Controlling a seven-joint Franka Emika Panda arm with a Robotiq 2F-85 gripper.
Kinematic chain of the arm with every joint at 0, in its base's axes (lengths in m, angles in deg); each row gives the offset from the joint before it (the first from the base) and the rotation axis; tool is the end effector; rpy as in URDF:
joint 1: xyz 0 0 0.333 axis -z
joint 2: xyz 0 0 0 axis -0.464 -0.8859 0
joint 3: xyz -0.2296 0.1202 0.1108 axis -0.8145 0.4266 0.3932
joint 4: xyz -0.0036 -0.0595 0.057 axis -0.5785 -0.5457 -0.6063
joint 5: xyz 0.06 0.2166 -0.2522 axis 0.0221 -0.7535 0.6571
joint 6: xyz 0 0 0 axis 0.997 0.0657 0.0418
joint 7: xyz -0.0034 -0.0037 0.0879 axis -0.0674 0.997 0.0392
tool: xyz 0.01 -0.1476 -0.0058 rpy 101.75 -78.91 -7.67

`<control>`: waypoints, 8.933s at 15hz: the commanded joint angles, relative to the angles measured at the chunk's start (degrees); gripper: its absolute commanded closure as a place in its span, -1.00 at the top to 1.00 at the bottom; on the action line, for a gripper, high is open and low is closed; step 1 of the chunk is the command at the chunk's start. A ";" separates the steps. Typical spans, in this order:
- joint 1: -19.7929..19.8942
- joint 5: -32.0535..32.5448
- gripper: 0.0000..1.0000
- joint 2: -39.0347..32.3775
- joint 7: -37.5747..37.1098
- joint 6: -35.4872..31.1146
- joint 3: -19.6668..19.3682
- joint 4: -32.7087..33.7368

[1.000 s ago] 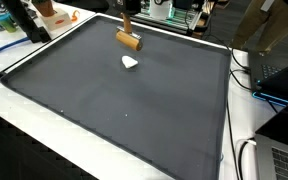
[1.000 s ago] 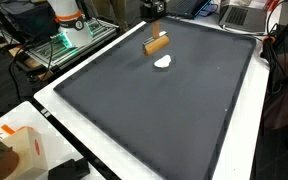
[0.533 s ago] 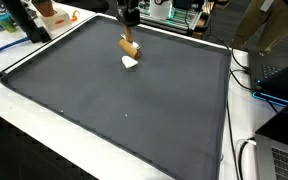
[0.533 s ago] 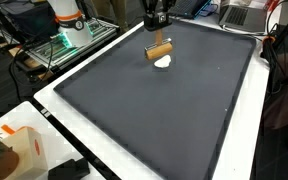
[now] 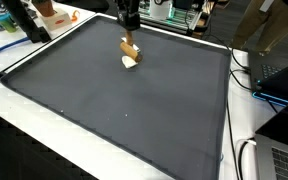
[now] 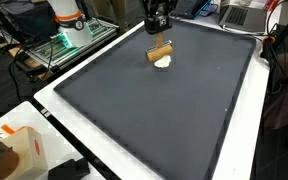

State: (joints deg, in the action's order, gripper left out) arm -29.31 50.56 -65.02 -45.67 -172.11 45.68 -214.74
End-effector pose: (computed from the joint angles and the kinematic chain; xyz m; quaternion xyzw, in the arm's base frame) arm 0.4718 0.0502 0.3367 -0.9739 0.2266 -0.0105 0.0009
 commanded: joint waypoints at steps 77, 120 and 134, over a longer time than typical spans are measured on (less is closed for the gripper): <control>-2.80 4.97 -0.55 2.03 9.47 10.76 -0.94 1.91; -0.05 -1.69 -0.55 31.16 15.82 -17.85 4.78 -24.46; 8.19 8.22 -0.55 26.50 9.74 -27.78 11.25 -27.26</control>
State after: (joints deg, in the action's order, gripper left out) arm -20.85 58.65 -38.53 -35.93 -200.04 57.25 -242.06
